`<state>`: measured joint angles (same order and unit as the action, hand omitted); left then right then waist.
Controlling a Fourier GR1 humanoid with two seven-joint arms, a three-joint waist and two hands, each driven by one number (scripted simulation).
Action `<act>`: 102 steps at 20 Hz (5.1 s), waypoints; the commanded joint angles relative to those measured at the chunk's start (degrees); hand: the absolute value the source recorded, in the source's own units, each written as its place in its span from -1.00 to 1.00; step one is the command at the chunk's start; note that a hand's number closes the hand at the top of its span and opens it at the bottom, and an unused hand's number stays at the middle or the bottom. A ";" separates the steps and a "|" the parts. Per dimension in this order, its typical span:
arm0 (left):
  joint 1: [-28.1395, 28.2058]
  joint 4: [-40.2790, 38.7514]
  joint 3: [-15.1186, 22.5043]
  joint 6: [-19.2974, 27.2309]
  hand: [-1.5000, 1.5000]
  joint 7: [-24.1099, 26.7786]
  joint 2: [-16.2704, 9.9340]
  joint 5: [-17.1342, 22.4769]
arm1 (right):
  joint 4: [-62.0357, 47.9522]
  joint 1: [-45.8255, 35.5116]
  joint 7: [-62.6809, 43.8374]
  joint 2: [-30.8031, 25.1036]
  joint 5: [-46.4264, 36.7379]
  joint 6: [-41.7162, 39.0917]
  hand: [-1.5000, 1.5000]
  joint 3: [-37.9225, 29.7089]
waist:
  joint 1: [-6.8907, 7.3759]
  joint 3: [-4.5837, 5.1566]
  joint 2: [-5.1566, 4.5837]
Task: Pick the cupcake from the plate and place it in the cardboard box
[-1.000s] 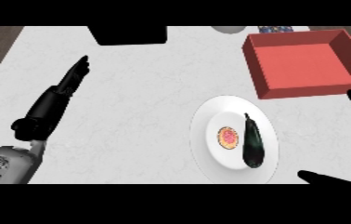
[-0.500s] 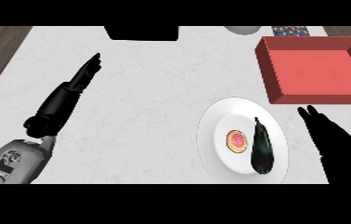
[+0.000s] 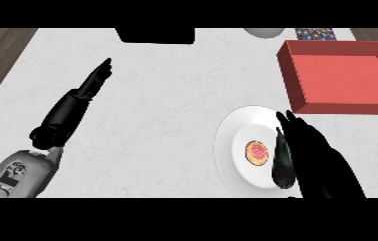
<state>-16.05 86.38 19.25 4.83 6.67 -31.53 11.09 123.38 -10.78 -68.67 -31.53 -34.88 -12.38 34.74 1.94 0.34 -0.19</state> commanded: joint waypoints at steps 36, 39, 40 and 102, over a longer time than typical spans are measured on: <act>2.12 -1.39 -5.18 -1.91 0.00 0.20 4.39 -6.17 | -27.52 -4.97 -3.65 28.25 -19.81 -14.59 -1.00 -6.37 | -2.01 -0.31 0.20; 0.05 -2.24 -6.51 -3.04 0.00 -0.67 4.84 -4.60 | -29.24 0.15 0.75 24.42 -22.27 -12.06 -1.00 -7.40 | -2.42 -0.32 0.15; -0.03 -2.45 -7.20 -4.81 0.00 -0.54 4.00 -3.92 | -32.46 -1.82 -2.94 30.31 -25.36 -10.07 -1.00 -5.06 | -1.98 -0.31 0.13; 2.50 2.49 -11.02 -10.41 0.00 -2.78 11.96 -12.97 | -58.73 -23.16 105.26 -20.09 18.69 -4.18 1.00 -39.35 | 0.83 -0.42 -0.48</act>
<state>-13.72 86.76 7.00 -6.11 5.34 -20.64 -0.79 76.05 -27.87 31.61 -49.87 -10.38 -17.79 -5.11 1.86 -0.02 -0.52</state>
